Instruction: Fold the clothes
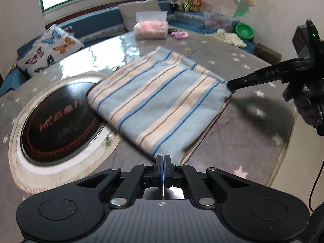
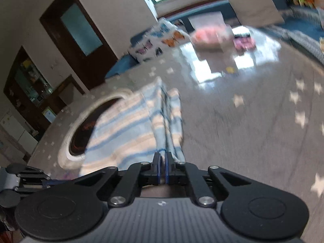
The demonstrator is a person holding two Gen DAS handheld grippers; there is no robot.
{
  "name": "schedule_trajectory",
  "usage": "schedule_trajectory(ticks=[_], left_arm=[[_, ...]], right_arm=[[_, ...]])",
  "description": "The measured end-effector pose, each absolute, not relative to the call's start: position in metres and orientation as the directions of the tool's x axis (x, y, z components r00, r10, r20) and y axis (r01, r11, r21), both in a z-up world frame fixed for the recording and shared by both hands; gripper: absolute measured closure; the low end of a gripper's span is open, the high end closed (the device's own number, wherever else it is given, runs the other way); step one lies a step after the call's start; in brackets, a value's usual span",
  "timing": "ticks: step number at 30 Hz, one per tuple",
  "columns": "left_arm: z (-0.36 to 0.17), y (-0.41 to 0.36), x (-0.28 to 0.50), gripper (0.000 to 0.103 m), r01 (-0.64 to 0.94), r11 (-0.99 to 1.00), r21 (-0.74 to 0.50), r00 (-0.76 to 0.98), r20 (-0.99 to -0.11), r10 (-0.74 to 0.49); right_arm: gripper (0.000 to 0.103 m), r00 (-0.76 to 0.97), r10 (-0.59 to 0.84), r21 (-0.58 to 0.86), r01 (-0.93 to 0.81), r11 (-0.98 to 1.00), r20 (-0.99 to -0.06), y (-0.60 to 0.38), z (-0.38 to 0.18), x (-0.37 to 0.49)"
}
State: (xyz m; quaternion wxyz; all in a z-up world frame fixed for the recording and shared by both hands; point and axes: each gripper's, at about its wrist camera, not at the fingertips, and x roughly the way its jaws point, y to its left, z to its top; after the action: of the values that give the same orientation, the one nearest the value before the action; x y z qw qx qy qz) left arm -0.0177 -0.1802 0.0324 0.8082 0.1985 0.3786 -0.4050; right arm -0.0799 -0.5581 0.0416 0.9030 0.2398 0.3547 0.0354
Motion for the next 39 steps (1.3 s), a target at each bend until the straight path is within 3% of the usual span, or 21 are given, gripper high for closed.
schedule_trajectory(ticks=[6, 15, 18, 20, 28, 32, 34, 39], left_arm=[[0.054, -0.179, -0.012, 0.099, 0.803, 0.596, -0.013, 0.405, -0.723, -0.561], [0.031, -0.211, -0.013, 0.098, 0.846, 0.531, -0.036, 0.333, -0.744, -0.580], [0.019, -0.210, -0.012, 0.098, 0.849, 0.527, -0.043, 0.309, -0.768, -0.561], [0.017, -0.205, -0.012, 0.098, 0.848, 0.526, -0.061, 0.298, -0.765, -0.571], [0.020, -0.207, -0.010, 0.091, 0.865, 0.496, -0.076, 0.265, -0.769, -0.581], [0.019, -0.205, -0.009, 0.090, 0.866, 0.493, -0.088, 0.255, -0.770, -0.585], [0.020, -0.203, -0.009, 0.090, 0.864, 0.495, -0.092, 0.253, -0.771, -0.584], [0.035, -0.194, 0.005, 0.087, 0.848, 0.517, -0.113, 0.266, -0.753, -0.601]], right_arm=[[0.095, 0.792, 0.173, 0.399, 0.096, 0.912, -0.585, -0.562, 0.064, -0.074], [0.095, 0.776, 0.280, 0.354, -0.078, 0.932, -0.565, -0.522, 0.062, -0.025], [0.096, 0.763, 0.221, 0.304, -0.034, 0.952, -0.607, -0.523, 0.044, -0.011], [0.103, 0.755, 0.230, 0.355, 0.004, 0.935, -0.614, -0.535, 0.034, -0.008], [0.093, 0.794, 0.217, 0.314, -0.034, 0.949, -0.568, -0.531, 0.061, 0.008], [0.093, 0.768, 0.210, 0.298, -0.027, 0.954, -0.605, -0.531, 0.046, 0.036], [0.103, 0.758, 0.195, 0.318, 0.018, 0.948, -0.623, -0.539, 0.034, 0.047], [0.098, 0.778, 0.173, 0.289, 0.011, 0.957, -0.604, -0.539, 0.051, 0.046]])
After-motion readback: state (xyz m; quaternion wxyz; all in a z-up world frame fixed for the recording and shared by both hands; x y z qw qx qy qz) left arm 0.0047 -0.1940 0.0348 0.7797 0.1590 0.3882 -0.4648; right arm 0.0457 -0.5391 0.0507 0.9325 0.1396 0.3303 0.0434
